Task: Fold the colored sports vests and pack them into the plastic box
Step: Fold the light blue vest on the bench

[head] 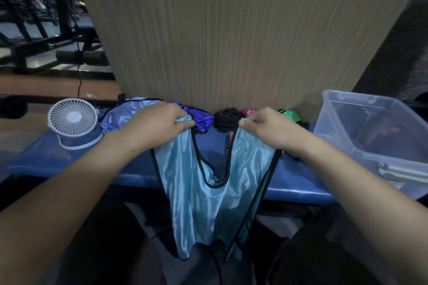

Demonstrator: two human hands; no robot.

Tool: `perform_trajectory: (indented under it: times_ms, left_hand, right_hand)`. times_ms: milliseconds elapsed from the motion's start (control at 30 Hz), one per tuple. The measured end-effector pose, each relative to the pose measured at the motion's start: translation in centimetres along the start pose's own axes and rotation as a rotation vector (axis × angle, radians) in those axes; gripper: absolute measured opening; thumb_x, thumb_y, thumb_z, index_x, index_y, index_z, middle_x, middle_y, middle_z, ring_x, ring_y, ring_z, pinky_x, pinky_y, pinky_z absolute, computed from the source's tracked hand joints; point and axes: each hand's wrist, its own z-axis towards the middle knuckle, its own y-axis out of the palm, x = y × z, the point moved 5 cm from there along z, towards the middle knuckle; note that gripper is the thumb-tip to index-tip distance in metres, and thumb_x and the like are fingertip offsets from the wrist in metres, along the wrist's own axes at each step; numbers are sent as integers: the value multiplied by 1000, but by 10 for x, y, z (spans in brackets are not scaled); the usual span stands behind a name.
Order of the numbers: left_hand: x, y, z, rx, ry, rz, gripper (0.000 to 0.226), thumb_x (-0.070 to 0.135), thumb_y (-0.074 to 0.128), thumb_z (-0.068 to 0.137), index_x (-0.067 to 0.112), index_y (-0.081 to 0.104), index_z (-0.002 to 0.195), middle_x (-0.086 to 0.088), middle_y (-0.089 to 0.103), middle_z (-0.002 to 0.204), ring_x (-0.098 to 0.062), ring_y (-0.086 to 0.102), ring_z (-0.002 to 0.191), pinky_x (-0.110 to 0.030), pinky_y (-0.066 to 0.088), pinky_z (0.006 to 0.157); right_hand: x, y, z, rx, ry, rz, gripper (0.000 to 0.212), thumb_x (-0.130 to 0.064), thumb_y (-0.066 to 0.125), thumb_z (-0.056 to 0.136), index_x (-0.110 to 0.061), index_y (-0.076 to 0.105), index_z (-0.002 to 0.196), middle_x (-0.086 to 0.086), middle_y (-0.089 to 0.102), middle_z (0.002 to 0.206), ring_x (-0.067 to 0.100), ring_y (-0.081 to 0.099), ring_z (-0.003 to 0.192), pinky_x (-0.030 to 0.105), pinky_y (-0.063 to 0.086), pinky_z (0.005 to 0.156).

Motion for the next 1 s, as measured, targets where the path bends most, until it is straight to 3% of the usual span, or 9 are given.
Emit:
perform_trajectory:
  times_ms: [133,333,433,467,533,633,833,933,1000]
  left_hand:
    - [-1,-14,-2,115,-24,-141,38,42,58,97,11,62,77,-4,57,66,-32,58,77,-42,49,71]
    - [-17,-32,-1,243,-102,-115,29,46,59,96,21,68,83,-9,65,77,-33,61,84,-36,45,66]
    - [-38,-49,-3,254,-186,-164,28,45,61,95,21,74,92,-11,68,84,-33,63,85,-35,44,67]
    - [-47,-55,-5,253,-215,-154,28,47,62,94,22,76,95,-12,70,91,-34,64,90,-36,47,71]
    - [-63,-64,-8,250,-269,-135,31,49,64,92,23,77,102,-12,72,104,-35,63,100,-40,51,80]
    - [-76,-67,-12,259,-300,-214,31,50,65,91,24,78,101,-9,73,105,-31,64,99,-44,53,84]
    - [-63,-60,-9,265,-275,-212,31,52,61,93,25,76,93,-7,72,94,-28,63,89,-40,52,77]
    - [-51,-56,-6,264,-238,-200,33,51,59,94,21,74,87,-7,69,83,-28,61,81,-37,48,69]
    - [-45,-52,-4,249,-222,-233,37,46,59,96,16,69,77,-6,64,71,-26,59,72,-33,41,62]
  right_hand:
    - [4,-12,0,56,28,-90,49,-35,51,103,-16,30,62,3,30,57,19,30,55,36,22,54]
    - [29,-45,0,242,155,-204,44,-33,50,101,-22,40,60,14,46,70,36,49,73,37,36,66]
    - [46,-75,-4,309,207,-254,23,-22,52,102,-9,66,89,24,59,87,43,61,92,39,41,70]
    - [53,-84,-4,323,220,-272,22,-19,52,102,-4,67,96,25,62,91,44,61,96,41,44,71]
    - [68,-98,-7,342,242,-289,20,-17,53,101,-4,64,91,23,61,88,45,62,95,40,43,71]
    - [77,-103,-10,330,222,-318,20,-14,53,102,-2,64,90,19,57,82,43,60,90,36,35,68]
    - [63,-84,-8,352,164,-300,29,-35,50,103,-23,53,77,11,50,70,35,48,83,41,38,68]
    - [49,-73,-7,341,125,-287,42,-38,50,103,-24,40,65,6,48,66,37,51,81,43,43,68]
    - [43,-69,-6,320,129,-267,43,-41,49,102,-23,41,64,6,48,65,37,52,78,43,45,68]
